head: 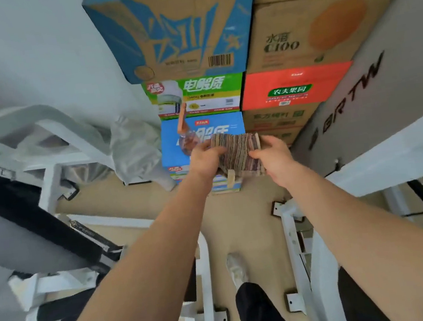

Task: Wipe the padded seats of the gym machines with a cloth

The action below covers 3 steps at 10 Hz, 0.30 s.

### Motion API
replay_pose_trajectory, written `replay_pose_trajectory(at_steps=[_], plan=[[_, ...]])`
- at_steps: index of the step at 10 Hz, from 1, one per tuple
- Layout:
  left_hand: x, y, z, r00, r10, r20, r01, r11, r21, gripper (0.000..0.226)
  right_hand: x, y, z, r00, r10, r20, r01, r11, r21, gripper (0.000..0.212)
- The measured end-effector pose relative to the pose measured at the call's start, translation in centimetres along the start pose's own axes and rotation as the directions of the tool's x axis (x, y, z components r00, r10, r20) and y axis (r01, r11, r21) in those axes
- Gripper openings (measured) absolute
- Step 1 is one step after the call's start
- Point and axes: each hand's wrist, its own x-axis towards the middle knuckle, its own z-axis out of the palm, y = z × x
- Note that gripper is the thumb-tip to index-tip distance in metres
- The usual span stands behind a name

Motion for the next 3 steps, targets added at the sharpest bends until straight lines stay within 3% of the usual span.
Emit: replay_pose_trajectory(at_steps=[1, 2, 3], plan=[[4.8, 2.2, -0.2, 0.987, 0.11, -0.118, -0.062, 0.933, 0.354, 0.066, 4.5, -3.0, 0.5, 0.999, 0.039, -0.03, -0.042, 0.994, -0.103, 0.087], [7.2, 2.1, -1.9, 0.976, 0.201, -0.082, -0.135, 0.859, 0.493, 0.078, 6.0, -4.4, 0.3, 0.995, 0.033, -0.09, -0.057, 0.959, -0.278, 0.077], [6.6, 2.0, -3.3, 0.985, 0.158, -0.068, -0.059, 0.68, 0.731, 0.036, 4.5, -5.3, 0.2, 0.996, 0.042, -0.079, -0.067, 0.933, -0.354, 0.063]])
